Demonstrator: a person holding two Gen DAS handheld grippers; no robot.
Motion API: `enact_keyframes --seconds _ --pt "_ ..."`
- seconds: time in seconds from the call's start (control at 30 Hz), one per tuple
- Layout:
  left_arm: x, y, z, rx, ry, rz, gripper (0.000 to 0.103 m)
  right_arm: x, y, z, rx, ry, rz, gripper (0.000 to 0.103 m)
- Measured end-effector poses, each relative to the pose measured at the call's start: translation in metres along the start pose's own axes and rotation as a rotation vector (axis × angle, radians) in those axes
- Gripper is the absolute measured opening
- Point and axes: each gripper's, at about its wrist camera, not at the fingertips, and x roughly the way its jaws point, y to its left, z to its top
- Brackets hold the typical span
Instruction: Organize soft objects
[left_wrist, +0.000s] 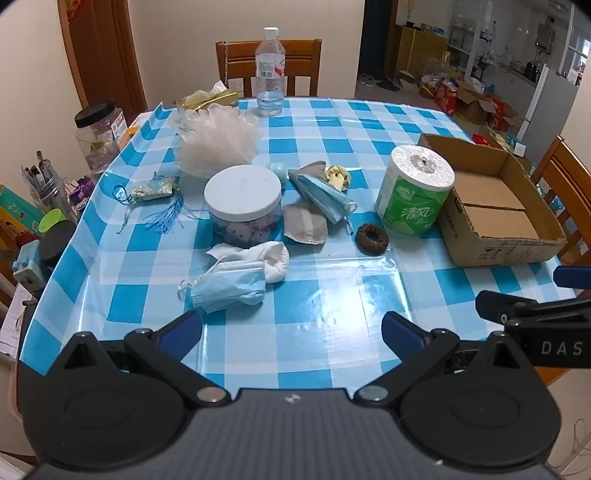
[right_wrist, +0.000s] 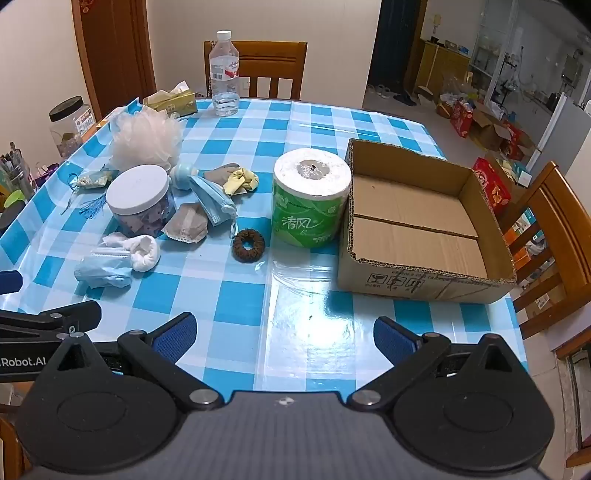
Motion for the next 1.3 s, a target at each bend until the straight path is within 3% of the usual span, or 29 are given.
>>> enact_keyframes --seconds 1.3 --pt "-0.0064 -0.0013 0.0053 0.002 -0.014 0.019 0.102 -0.0023 -0.0012 0.0014 -0.006 0.001 0.008 0.103"
